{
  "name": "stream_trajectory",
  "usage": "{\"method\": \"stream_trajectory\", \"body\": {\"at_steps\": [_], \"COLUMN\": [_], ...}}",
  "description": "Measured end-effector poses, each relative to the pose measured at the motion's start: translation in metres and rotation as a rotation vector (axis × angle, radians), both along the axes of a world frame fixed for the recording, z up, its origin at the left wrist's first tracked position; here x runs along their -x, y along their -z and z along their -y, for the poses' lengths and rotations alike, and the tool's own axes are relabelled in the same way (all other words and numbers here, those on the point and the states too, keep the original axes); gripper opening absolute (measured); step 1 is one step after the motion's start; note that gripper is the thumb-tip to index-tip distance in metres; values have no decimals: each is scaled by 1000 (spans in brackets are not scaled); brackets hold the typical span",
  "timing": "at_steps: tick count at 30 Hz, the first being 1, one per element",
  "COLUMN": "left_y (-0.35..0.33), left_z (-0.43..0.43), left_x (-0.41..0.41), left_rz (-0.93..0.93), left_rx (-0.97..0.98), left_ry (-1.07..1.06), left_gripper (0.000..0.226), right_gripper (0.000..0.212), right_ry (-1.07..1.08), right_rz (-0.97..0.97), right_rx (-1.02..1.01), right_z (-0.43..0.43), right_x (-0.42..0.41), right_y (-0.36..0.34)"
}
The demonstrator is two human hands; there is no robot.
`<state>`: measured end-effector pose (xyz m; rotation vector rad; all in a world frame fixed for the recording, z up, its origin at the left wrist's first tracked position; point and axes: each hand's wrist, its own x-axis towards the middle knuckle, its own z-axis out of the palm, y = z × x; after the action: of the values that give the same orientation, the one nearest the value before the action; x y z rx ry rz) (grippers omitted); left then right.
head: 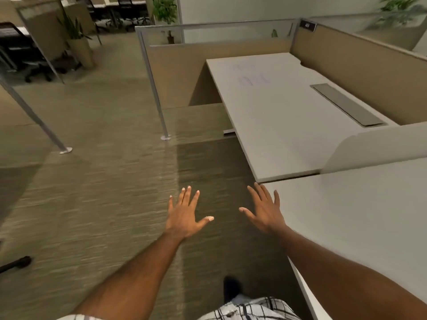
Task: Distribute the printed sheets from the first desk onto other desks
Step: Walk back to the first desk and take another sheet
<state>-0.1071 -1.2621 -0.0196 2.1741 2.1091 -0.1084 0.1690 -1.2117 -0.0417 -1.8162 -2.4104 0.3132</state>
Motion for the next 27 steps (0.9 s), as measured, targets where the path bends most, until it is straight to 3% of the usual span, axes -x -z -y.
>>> {"method": "stream_trajectory", "body": {"at_steps": [13, 27], "left_y": [-10, 3], "left_z": [-269, -573], "left_x": [63, 129], "left_rz": [5, 31], "left_rx": [-8, -14], "left_ry": [11, 281], "left_gripper": [103, 112], "right_gripper": [76, 76], "right_ry": [4, 341], "right_rz": [2, 28], "right_rx": [1, 23], "right_z": [-268, -483], "right_x": [63, 122], "right_y": [-14, -9]}}
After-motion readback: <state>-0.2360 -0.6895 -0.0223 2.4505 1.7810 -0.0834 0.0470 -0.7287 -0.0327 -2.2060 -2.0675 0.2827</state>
